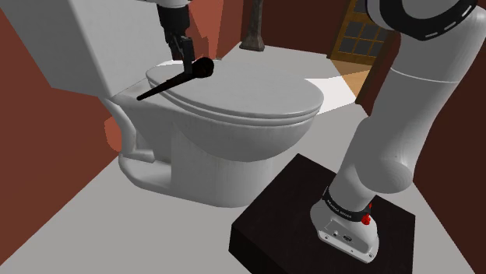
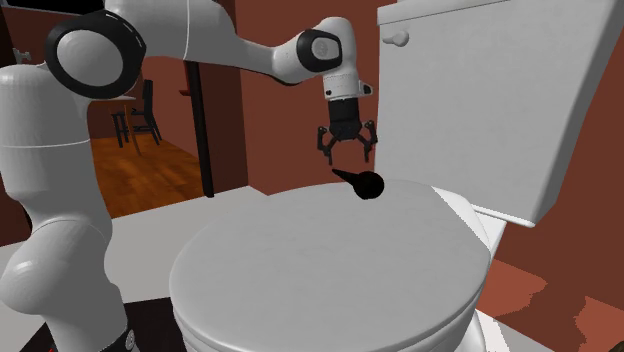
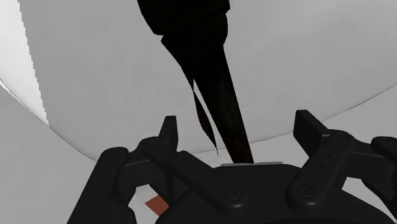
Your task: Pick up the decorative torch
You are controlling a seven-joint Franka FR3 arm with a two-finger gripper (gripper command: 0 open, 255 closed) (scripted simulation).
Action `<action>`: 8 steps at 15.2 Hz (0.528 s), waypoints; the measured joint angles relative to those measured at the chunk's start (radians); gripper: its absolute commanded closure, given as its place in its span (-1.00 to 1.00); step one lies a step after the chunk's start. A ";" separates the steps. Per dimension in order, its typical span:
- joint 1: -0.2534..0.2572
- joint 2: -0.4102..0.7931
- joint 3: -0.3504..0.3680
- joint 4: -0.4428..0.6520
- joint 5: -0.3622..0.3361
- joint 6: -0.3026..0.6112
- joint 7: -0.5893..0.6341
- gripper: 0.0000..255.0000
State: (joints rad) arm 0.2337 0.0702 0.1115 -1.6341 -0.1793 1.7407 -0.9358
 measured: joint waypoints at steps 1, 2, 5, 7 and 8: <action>0.001 0.002 0.001 -0.008 -0.001 0.010 -0.001 -1.00; 0.001 0.002 0.001 -0.021 -0.002 0.024 -0.001 -1.00; 0.001 0.001 0.002 -0.063 -0.004 0.065 0.005 -1.00; 0.001 0.002 0.001 -0.077 -0.005 0.080 0.007 1.00; 0.001 0.003 0.002 -0.079 -0.005 0.082 0.008 1.00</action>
State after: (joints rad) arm 0.2350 0.0727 0.1132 -1.7131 -0.1842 1.8228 -0.9279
